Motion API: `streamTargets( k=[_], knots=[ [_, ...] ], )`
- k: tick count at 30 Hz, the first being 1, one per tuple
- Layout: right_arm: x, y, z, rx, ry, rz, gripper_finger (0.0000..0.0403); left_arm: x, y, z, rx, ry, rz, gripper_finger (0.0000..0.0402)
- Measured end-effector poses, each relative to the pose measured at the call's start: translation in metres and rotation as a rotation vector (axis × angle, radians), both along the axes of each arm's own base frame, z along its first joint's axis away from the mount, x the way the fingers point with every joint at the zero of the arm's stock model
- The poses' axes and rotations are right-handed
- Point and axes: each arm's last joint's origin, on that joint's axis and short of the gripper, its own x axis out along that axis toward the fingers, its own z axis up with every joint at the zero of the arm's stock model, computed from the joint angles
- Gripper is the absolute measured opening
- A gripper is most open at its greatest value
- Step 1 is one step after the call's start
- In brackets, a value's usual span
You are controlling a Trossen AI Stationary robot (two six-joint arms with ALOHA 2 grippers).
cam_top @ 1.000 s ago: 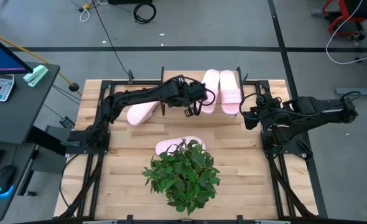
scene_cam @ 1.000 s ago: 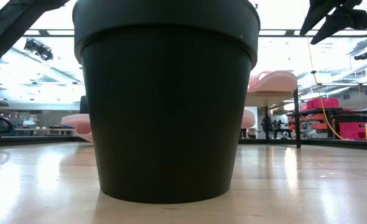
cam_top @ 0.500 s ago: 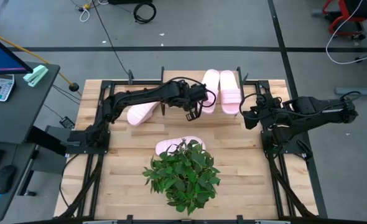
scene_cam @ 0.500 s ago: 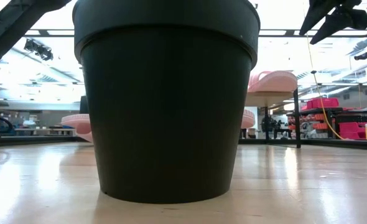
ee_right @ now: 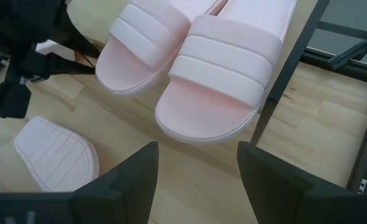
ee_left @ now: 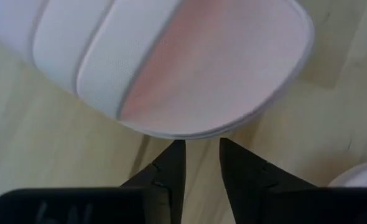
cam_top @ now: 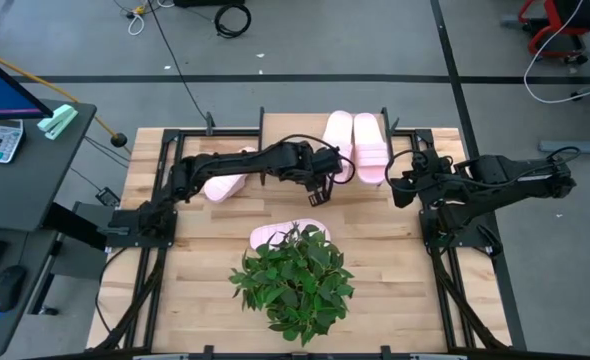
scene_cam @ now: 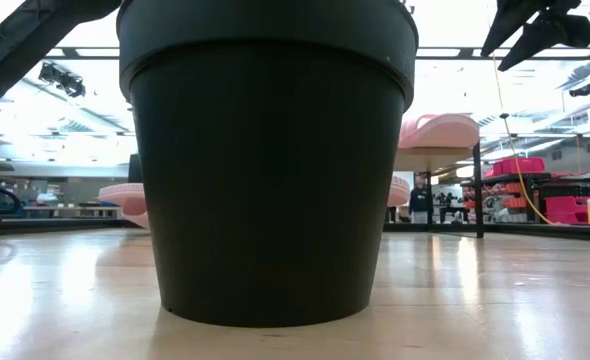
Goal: Pick and place slides into the shelf
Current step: Put the bottom left slide on the shelf, then put the bottom slide on the shelf
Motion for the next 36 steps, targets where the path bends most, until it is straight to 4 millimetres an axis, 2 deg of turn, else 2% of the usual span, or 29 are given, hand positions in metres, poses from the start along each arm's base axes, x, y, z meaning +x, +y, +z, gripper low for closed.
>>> streamTargets(
  k=[5, 18, 27, 31, 36],
  knots=[
    [0.0, 0.0, 0.0, 0.0, 0.001, 0.0, 0.0224, 0.005, -0.005, 0.002, 0.004, -0.046, -0.013, 0.0123],
    [0.0, 0.0, 0.0, 0.0, 0.0, 0.0, 0.0224, 0.004, -0.009, 0.002, -0.017, -0.04, -0.017, 0.016],
    [0.0, 0.0, 0.0, 0.0, 0.001, 0.0, 0.0224, -0.001, -0.012, 0.001, -0.026, 0.004, -0.019, 0.0164],
    [0.0, 0.0, 0.0, 0.001, 0.001, 0.001, 0.0224, -0.009, -0.016, 0.014, -0.024, 0.01, -0.03, 0.0165],
    [0.0, 0.0, 0.0, 0.002, 0.001, 0.001, 0.0224, -0.026, -0.019, 0.041, -0.022, -0.017, -0.032, 0.0169]
  ],
)
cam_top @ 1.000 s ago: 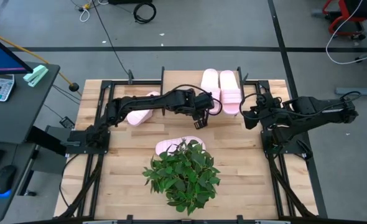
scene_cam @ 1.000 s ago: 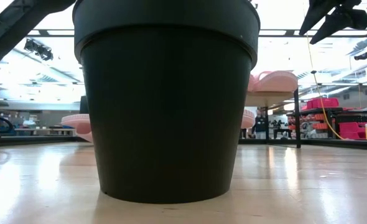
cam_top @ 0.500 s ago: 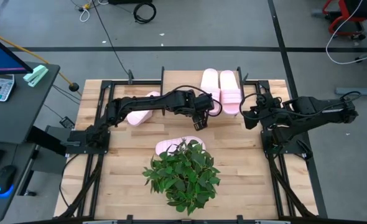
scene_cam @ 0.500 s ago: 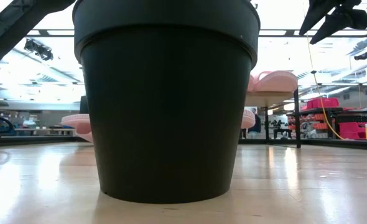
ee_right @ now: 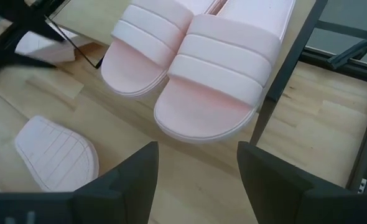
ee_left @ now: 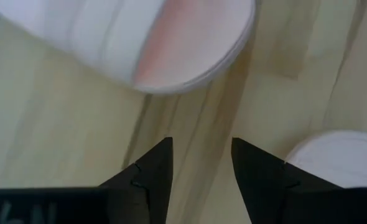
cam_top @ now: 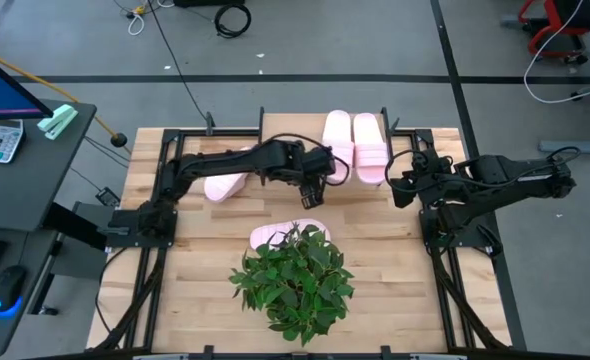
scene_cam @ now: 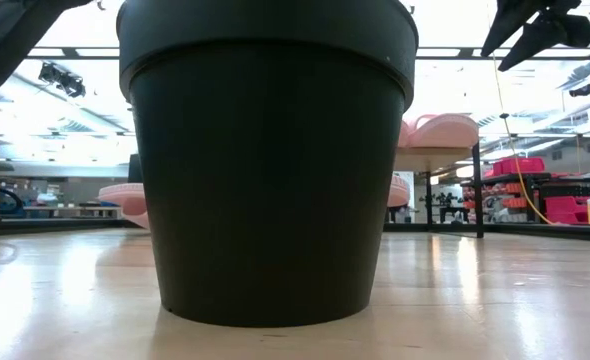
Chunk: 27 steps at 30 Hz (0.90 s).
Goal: Pick and place slides into the shelf
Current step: Put the bottom slide on the shelf
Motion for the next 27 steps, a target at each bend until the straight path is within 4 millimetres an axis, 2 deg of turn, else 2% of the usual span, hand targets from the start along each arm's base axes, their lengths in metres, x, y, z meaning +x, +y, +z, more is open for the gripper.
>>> streamTargets(
  k=[6, 14, 21, 27],
  knots=[
    [0.0, 0.0, 0.0, 0.012, 0.004, 0.01, 0.0224, -0.034, 0.007, 0.032, 0.037, 0.037, 0.047, 0.0166],
    [0.0, 0.003, -0.001, 0.049, 0.047, 0.102, 0.0224, -0.091, 0.019, 0.079, 0.1, 0.037, 0.204, 0.0168],
    [-0.001, 0.014, -0.002, 0.096, 0.068, 0.229, 0.0224, -0.143, 0.014, 0.117, 0.152, -0.04, 0.361, 0.0163],
    [0.0, 0.032, -0.01, 0.117, 0.049, 0.335, 0.0224, -0.166, 0.005, 0.133, 0.145, -0.116, 0.427, 0.0162]
  ],
)
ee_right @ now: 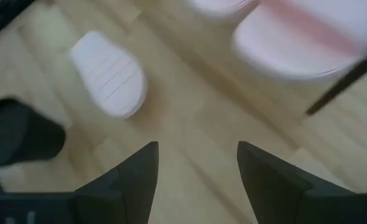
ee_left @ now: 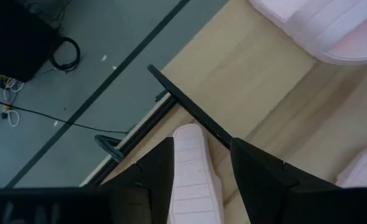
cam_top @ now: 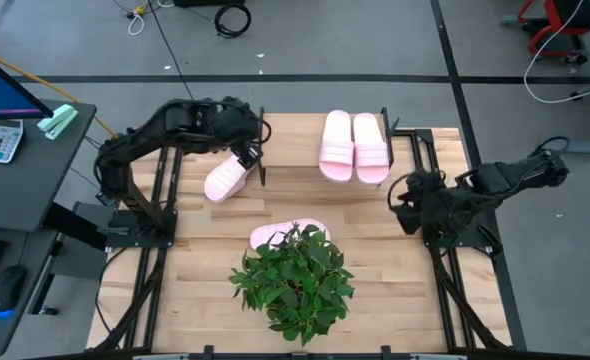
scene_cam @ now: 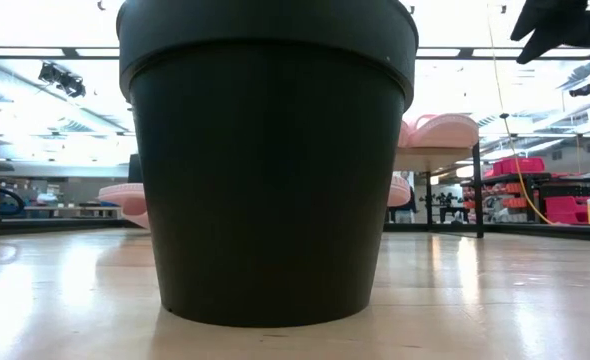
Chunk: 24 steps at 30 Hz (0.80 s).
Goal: Pick and place slides into the shelf
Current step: Put the bottom slide on the shelf
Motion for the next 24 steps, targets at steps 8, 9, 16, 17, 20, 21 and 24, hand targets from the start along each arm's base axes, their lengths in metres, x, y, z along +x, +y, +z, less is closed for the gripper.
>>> streamTargets(
  k=[8, 9, 16, 17, 20, 21, 24],
  knots=[
    [0.017, 0.037, -0.052, 0.071, -0.128, 0.198, 0.0224, 0.0, -0.007, 0.001, 0.019, -0.01, -0.003, 0.0158],
    [0.018, 0.041, -0.058, 0.077, -0.136, 0.213, 0.0224, 0.0, -0.007, 0.001, 0.018, -0.012, -0.001, 0.0157],
    [0.016, 0.048, -0.074, 0.087, -0.148, 0.235, 0.0224, 0.001, -0.012, 0.0, -0.026, -0.03, -0.017, 0.0159],
    [0.016, 0.048, -0.074, 0.087, -0.15, 0.235, 0.0224, 0.002, -0.013, 0.0, -0.041, -0.031, -0.029, 0.016],
    [0.017, 0.048, -0.072, 0.088, -0.159, 0.232, 0.0224, 0.008, -0.019, -0.004, -0.089, -0.034, -0.054, 0.0159],
    [0.017, 0.048, -0.072, 0.089, -0.161, 0.232, 0.0224, 0.009, -0.022, -0.005, -0.107, -0.035, -0.066, 0.0158],
    [0.017, 0.048, -0.072, 0.093, -0.162, 0.228, 0.0224, 0.012, -0.031, -0.006, -0.148, -0.042, -0.099, 0.0156]
  ],
)
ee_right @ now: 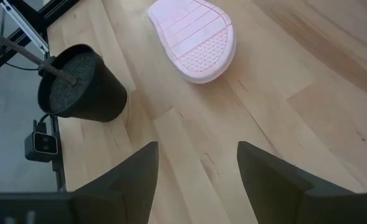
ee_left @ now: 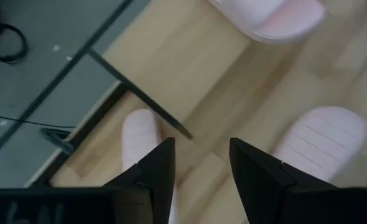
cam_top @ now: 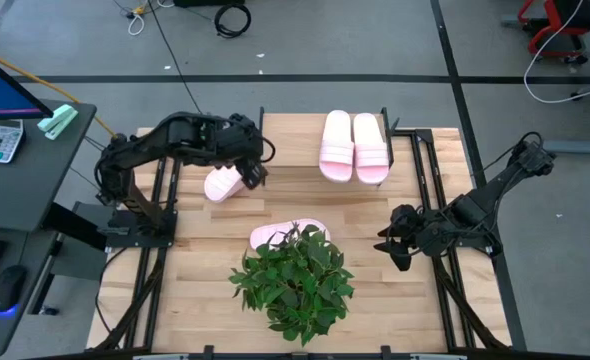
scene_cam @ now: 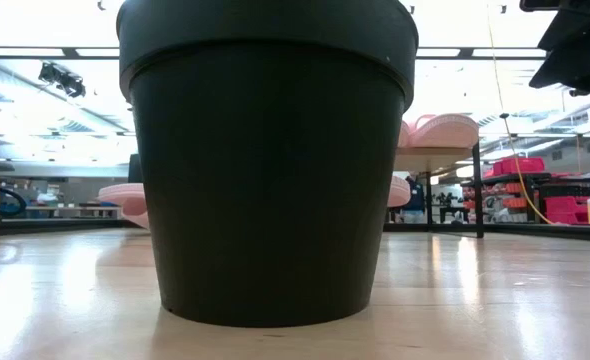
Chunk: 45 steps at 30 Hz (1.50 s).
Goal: Pick and place slides into the shelf
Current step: Put the bottom slide on the shelf
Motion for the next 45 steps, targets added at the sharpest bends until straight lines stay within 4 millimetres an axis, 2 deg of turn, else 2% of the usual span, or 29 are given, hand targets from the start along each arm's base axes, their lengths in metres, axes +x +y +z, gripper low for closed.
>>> streamTargets(
  k=[6, 8, 16, 19, 23, 27, 34, 39, 45],
  knots=[
    [0.0, 0.0, 0.0, 0.003, -0.001, -0.002, 0.0224, 0.006, -0.024, -0.004, -0.009, -0.005, -0.046, 0.0156],
    [0.0, 0.0, 0.0, 0.004, -0.002, -0.002, 0.0224, 0.008, -0.03, -0.012, 0.007, 0.026, -0.045, 0.0151],
    [0.001, 0.0, 0.001, -0.031, -0.008, 0.034, 0.0224, 0.007, -0.04, -0.081, -0.042, 0.274, -0.019, 0.0133],
    [0.003, 0.002, 0.002, -0.137, -0.024, 0.137, 0.0224, 0.001, -0.042, -0.104, -0.074, 0.355, 0.005, 0.0136],
    [0.01, 0.007, 0.002, -0.311, -0.061, 0.304, 0.0225, -0.009, -0.042, -0.118, -0.112, 0.397, 0.037, 0.0144],
    [0.024, 0.017, 0.001, -0.441, -0.123, 0.421, 0.0228, -0.018, -0.042, -0.116, -0.123, 0.379, 0.05, 0.0148],
    [0.039, 0.026, -0.019, -0.631, -0.023, 0.515, 0.0229, -0.033, -0.041, -0.1, -0.124, 0.31, 0.049, 0.014],
    [0.048, 0.029, -0.032, -0.659, 0.032, 0.544, 0.0229, -0.044, -0.038, -0.09, -0.12, 0.265, 0.051, 0.0133],
    [0.069, 0.019, -0.044, -0.628, 0.073, 0.494, 0.024, -0.055, -0.037, -0.081, -0.124, 0.223, 0.05, 0.0137]
  ],
)
